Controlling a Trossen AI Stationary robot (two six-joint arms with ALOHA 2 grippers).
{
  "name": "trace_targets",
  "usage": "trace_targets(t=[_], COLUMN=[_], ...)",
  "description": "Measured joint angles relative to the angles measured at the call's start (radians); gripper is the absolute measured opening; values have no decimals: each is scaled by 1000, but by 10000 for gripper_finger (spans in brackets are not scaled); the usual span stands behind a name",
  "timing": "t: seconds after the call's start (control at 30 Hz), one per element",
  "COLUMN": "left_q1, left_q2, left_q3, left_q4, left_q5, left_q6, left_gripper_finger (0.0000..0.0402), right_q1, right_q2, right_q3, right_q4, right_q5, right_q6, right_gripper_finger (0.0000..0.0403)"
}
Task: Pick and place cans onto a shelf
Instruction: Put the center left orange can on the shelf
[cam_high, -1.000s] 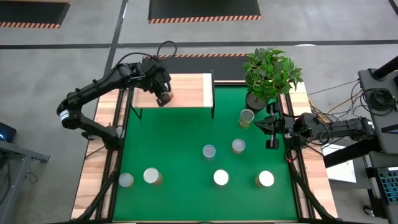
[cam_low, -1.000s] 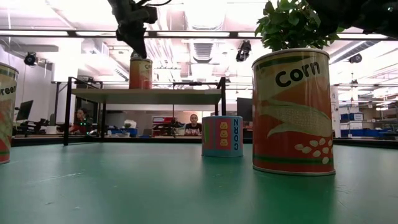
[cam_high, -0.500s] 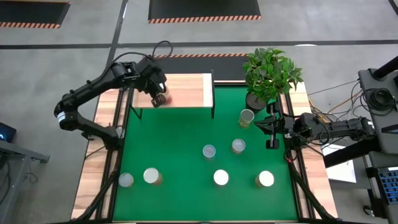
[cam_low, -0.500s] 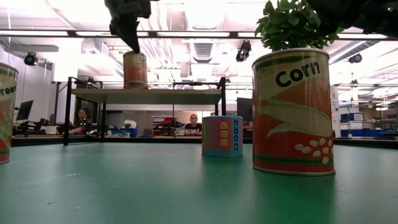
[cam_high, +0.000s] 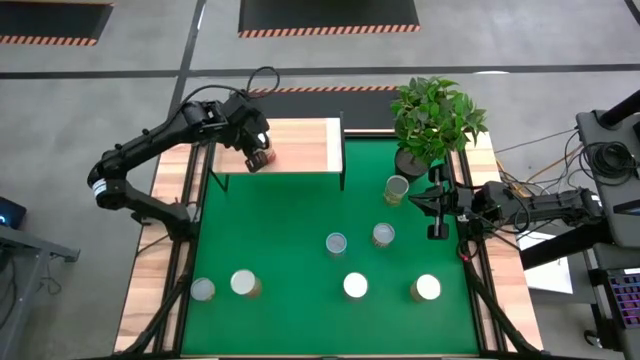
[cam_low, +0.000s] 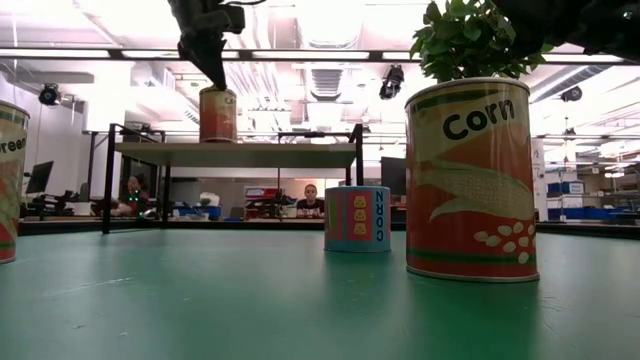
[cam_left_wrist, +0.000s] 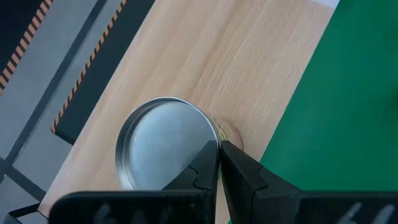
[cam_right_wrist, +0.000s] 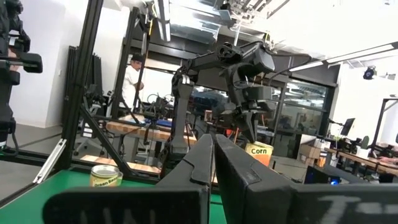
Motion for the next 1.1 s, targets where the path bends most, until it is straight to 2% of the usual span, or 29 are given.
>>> trace_targets(t=[0.27,0.6,0.73,0.9,1.1], left_q1=[-5,-5,-11,-10,-11], left_q2=[0,0,0,7,7], left_q3=[0,4,13,9,-8], left_q4=[8,9,89,93,16], left_q5=[0,1,-1,-53,-108], left_q6=[-4,-12,-54,-86,-77], left_gripper_finger=[6,74,86,75,34], right_q1=[0,0,0,0,0], right_q2=[0,0,0,0,0], right_q3=[0,0,0,0,0], right_q4=[0,0,0,0,0], right_q5=[0,0,0,0,0], right_q6=[0,0,-2,-2,-3], right_gripper_finger=[9,9,9,9,9])
